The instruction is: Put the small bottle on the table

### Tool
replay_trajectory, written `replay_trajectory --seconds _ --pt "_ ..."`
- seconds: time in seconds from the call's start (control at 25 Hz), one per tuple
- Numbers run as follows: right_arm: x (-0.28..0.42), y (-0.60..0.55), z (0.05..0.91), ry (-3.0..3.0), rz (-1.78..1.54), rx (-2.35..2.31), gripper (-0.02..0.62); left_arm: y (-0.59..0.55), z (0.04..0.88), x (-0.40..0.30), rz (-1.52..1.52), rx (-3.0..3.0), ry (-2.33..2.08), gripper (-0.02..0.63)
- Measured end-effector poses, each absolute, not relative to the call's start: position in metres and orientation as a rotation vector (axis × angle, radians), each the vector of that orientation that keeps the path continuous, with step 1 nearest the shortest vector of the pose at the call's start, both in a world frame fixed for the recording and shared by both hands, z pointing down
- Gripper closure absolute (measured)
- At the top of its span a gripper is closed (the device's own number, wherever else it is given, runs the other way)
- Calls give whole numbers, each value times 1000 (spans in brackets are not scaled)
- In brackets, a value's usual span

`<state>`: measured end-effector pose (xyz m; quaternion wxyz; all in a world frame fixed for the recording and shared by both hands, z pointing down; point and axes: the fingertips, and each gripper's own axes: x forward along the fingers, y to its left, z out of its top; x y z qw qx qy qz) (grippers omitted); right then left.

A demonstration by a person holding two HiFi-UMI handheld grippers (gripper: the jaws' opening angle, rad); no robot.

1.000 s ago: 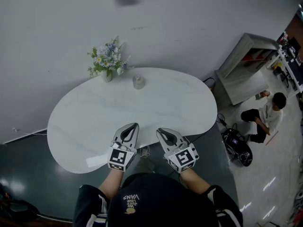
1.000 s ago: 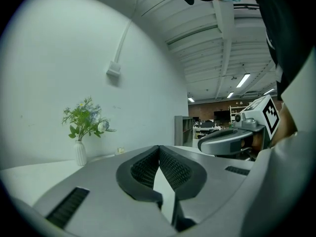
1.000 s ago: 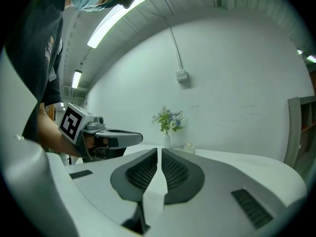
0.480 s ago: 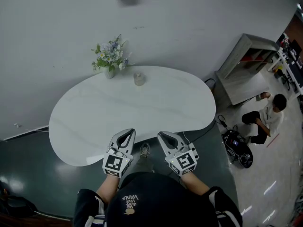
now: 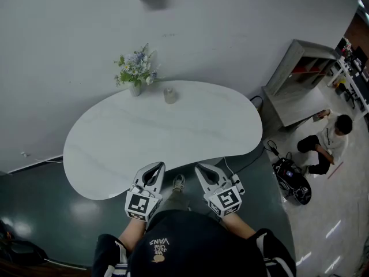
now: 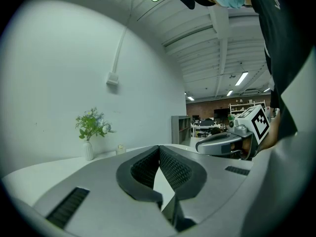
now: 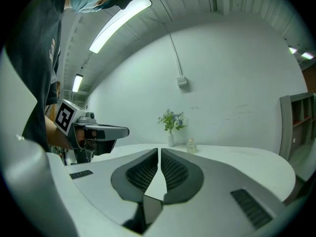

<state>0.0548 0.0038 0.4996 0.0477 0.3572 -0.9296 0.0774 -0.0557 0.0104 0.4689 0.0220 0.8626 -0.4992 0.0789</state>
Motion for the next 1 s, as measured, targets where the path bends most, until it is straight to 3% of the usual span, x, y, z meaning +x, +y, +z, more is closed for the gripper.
replay_trajectory --seconds 1.0 --pt "76 31 504 -2805 246 1178 548 46 471 -59 165 2629 -1566 586"
